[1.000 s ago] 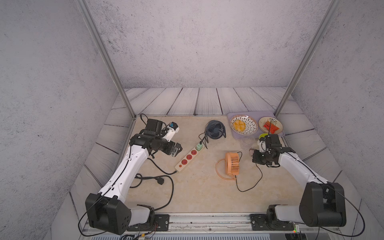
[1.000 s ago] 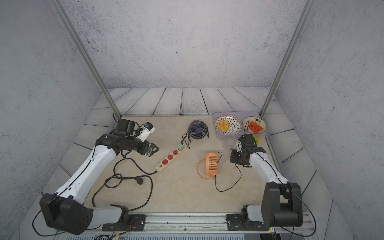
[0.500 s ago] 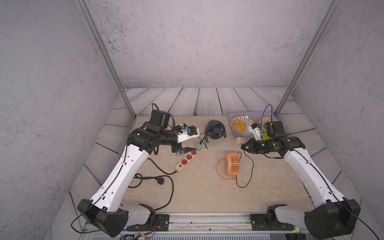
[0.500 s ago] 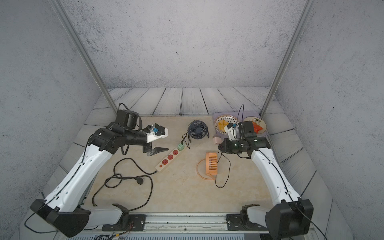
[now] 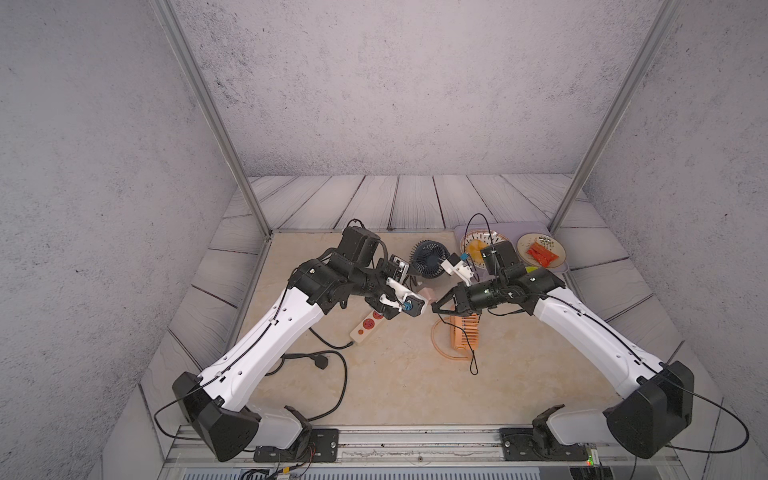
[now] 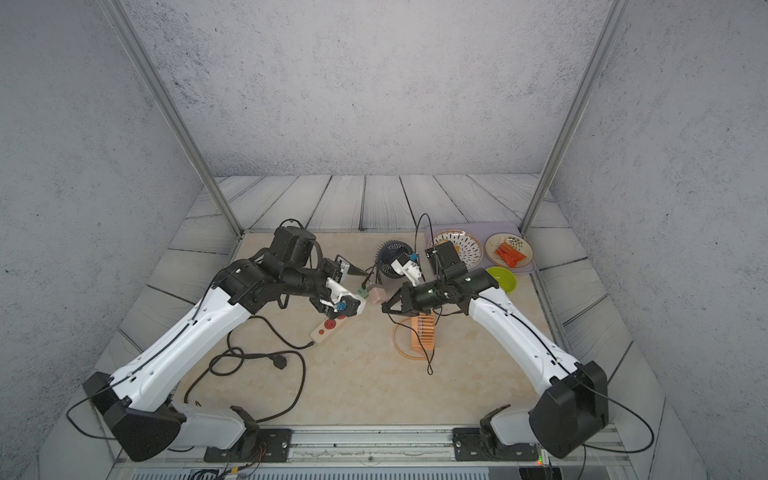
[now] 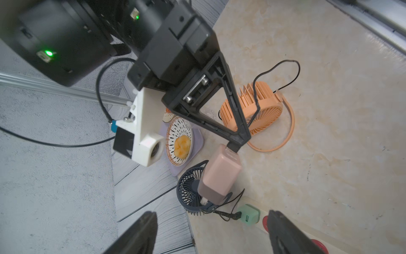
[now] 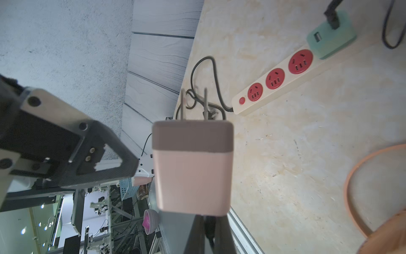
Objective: Plug the desk fan into the power strip
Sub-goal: Pick up the plug from the center of the board.
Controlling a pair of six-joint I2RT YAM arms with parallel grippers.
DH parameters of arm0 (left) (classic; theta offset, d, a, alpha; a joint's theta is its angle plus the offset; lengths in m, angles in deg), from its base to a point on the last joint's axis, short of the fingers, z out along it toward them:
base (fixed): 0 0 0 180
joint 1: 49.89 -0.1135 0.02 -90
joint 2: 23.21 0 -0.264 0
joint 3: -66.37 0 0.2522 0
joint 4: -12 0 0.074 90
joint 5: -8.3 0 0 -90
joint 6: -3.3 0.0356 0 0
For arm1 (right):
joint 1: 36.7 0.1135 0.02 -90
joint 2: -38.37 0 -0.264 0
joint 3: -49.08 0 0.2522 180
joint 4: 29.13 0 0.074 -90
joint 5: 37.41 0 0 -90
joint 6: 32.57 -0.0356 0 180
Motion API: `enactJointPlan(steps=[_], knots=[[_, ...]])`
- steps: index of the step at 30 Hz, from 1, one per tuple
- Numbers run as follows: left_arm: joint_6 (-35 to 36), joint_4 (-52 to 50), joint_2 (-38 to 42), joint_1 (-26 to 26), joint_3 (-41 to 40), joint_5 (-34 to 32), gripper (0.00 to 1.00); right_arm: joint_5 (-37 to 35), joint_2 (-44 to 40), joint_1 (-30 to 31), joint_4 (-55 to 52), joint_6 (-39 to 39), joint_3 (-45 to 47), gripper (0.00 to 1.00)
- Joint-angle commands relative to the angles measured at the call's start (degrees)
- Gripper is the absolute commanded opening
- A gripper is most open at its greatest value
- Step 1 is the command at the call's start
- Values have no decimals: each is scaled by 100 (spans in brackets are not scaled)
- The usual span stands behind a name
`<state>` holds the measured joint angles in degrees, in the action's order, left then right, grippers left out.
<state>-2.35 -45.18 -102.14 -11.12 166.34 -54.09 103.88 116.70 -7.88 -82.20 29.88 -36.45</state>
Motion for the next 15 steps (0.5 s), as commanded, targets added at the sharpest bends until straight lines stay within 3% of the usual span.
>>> enactJointPlan(steps=[1, 6, 15], knots=[[649, 323, -66, 41, -202, -268, 84, 336, -12, 149, 371, -171, -161, 0], [805, 104, -138, 100, -198, -176, 78, 415, -10, 216, 498, -209, -182, 0], [838, -272, -216, 190, -64, -14, 53, 386, 3, 218, 403, -102, -260, 0]])
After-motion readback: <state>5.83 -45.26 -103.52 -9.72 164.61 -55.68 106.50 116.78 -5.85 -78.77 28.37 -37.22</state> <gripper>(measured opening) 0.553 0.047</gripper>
